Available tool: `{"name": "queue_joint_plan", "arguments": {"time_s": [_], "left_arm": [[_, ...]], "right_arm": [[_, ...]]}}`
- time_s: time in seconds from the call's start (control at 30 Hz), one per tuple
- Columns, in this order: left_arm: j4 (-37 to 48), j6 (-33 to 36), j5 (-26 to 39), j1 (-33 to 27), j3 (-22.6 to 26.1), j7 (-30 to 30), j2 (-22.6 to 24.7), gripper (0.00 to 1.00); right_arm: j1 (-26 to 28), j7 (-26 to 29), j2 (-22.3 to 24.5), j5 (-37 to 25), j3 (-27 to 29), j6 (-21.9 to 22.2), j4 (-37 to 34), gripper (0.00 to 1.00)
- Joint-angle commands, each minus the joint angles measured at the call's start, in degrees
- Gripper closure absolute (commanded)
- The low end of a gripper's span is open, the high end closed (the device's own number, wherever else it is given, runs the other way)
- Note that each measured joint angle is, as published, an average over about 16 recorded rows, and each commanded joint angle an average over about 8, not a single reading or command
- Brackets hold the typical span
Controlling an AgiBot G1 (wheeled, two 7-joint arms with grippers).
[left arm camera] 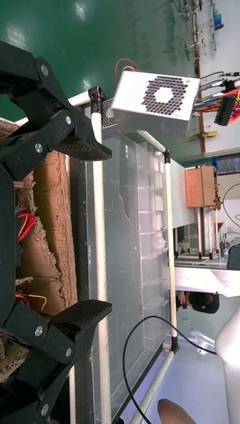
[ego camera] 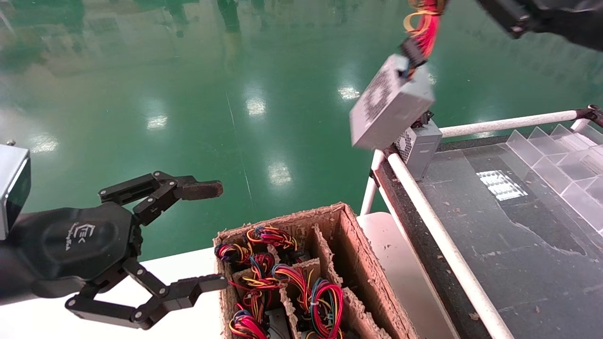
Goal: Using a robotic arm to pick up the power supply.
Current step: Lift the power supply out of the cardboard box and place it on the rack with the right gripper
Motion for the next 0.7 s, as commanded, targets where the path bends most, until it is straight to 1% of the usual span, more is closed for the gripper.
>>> {"name": "queue_joint_plan", "arguments": {"time_s": [0.03, 0.3, 0.43, 0.57, 0.7], "left_arm": [[0.0, 0.0, 0.0, 0.0, 0.0, 0.0, 0.0, 0.00], [0.0, 0.0, 0.0, 0.0, 0.0, 0.0, 0.0, 0.00], [0.0, 0.0, 0.0, 0.0, 0.0, 0.0, 0.0, 0.00], [0.0, 0.0, 0.0, 0.0, 0.0, 0.0, 0.0, 0.00], [0.0, 0.0, 0.0, 0.0, 0.0, 0.0, 0.0, 0.00]], "right_arm": [[0.8, -1.2, 0.7, -0.1, 0.5, 0.2, -1.9, 1.00], [3.2, -6.0, 4.6, -2.0, 1.0, 0.1, -8.9, 1.00], [3.5, -8.7, 6.0, -3.7, 0.6, 0.8, -12.9, 1.00], [3.8, -11.7, 5.8, -6.1, -0.4, 2.8, -17.1, 1.00], [4.5, -15.2, 3.7, -8.5, -1.5, 5.3, -21.3, 1.00]]}}
